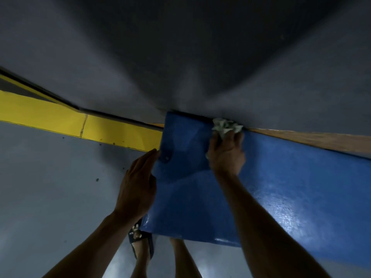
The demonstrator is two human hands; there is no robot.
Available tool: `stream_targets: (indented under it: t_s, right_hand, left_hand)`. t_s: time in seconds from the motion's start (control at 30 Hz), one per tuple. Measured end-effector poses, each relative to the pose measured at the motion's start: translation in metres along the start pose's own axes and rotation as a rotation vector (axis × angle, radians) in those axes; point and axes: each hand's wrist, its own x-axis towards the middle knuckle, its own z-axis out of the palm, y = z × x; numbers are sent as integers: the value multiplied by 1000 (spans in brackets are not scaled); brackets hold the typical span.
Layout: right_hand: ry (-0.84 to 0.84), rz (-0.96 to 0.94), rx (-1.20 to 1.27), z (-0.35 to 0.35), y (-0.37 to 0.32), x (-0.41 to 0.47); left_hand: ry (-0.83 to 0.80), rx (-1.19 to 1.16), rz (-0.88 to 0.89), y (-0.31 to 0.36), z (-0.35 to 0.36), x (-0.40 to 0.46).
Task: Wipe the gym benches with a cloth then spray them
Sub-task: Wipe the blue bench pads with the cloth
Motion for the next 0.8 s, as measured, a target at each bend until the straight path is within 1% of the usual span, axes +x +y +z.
stream_targets:
  t_s: [0.07, 0.13, 0.2, 0.23, 0.27, 0.3, 0.33, 0.43, 0.53, 0.57, 0.6, 0.7, 0.73, 0.8]
  right_hand:
    - [2, -140, 15, 11, -35, -14]
    - [-6, -371, -9, 19, -56, -20]
    - [-30, -598, -50, 19, -60, -14]
    - [-33, -677, -85, 17, -56, -6]
    - [-23, -707, -126, 13, -48, 3]
    - [-6, -684, -156, 9, -37, 11]
    - [17, -622, -165, 5, -26, 17]
    - [10, -375, -120, -3, 2, 16]
    - [-30, -205, -69, 2, -10, 0]
    - [-47, -199, -67, 6, -22, -4]
    - [-54, -243, -75, 11, -36, -8]
    - [-58, -507, -107, 28, -83, -12]
    - [-71, -549, -121, 32, -94, -10]
    - [-90, -573, -151, 35, -105, -3]
  left_hand:
    - [-4, -14, -14, -2, 1, 0]
    - [-8, -23, -38, -3, 4, 0]
    - [-6, -28, -59, -3, 7, 0]
    - [-5, -32, -62, -3, 8, -1]
    - [-4, -41, -57, -2, 8, -1]
    - [-2, -54, -50, -2, 8, -2]
    - [-2, -64, -43, -3, 7, -2]
    - [-3, -67, -35, -6, 5, -3]
    - [6, -70, -60, -13, 2, -4]
    - [9, -74, -62, -14, 1, -5]
    - [14, -77, -61, -17, 0, -7]
    - [37, -81, -47, -23, -5, -12]
    - [39, -72, -28, -25, -6, -14]
    - [31, -55, -12, -28, -7, -17]
